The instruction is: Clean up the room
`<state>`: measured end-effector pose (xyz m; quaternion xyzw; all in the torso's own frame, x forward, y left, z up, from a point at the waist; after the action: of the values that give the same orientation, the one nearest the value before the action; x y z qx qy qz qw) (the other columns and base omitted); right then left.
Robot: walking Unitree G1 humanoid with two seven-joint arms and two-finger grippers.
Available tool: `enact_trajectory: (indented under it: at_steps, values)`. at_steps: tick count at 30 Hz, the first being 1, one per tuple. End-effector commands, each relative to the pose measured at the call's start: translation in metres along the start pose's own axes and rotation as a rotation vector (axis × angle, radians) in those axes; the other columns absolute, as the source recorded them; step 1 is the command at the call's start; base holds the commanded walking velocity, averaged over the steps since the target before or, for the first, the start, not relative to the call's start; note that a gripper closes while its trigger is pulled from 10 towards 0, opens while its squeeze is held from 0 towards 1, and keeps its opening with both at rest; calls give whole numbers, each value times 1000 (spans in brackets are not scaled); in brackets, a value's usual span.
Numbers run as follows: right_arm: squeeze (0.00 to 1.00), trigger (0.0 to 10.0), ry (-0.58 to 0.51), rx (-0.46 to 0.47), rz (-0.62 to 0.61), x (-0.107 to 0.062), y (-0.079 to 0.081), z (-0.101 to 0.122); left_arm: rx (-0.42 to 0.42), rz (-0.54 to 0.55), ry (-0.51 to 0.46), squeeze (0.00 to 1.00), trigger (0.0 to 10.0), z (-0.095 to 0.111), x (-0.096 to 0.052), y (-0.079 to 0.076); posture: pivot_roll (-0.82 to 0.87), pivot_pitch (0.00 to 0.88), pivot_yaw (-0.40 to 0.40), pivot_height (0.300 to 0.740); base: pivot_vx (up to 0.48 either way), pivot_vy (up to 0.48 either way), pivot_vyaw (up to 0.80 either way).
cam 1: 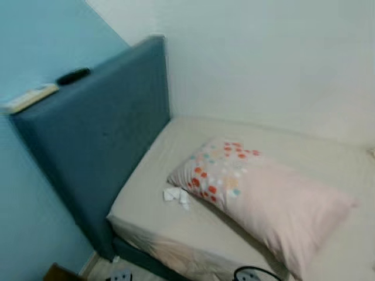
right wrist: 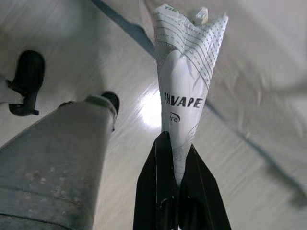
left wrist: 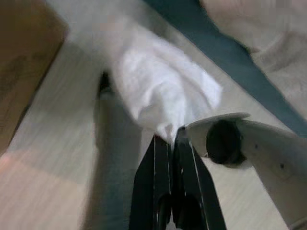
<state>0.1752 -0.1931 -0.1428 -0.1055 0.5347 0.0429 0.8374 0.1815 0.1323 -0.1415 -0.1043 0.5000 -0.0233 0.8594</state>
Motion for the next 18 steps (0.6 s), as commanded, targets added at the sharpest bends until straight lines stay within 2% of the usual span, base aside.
enact_trajectory:
  at_steps: [1,18]
  values:
    - [0,10000,4,-5,10,0,4,-2,4,5,21,0,10000,-5,-1,2,-26,0,-45,740,0,0,794]
    - [0,10000,-10,-28,37,1,18,9,5,3,30,0,10000,-5,0,2,-19,0,-53,740,0,0,794]
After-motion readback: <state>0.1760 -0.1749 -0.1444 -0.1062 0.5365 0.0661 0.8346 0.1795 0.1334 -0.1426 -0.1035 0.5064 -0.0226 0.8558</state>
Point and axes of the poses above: a point about 5 cm out from each wrist's last joint towards the gripper, its own x axis pointing out of the wrist towards the gripper, its own z axis along the axis of the wrist's last joint, y = z × x, the point moved 5 cm from there along x, pointing out of the wrist towards the gripper, and after that the axes turned 5 degrees about x, right-handed, at the moved point
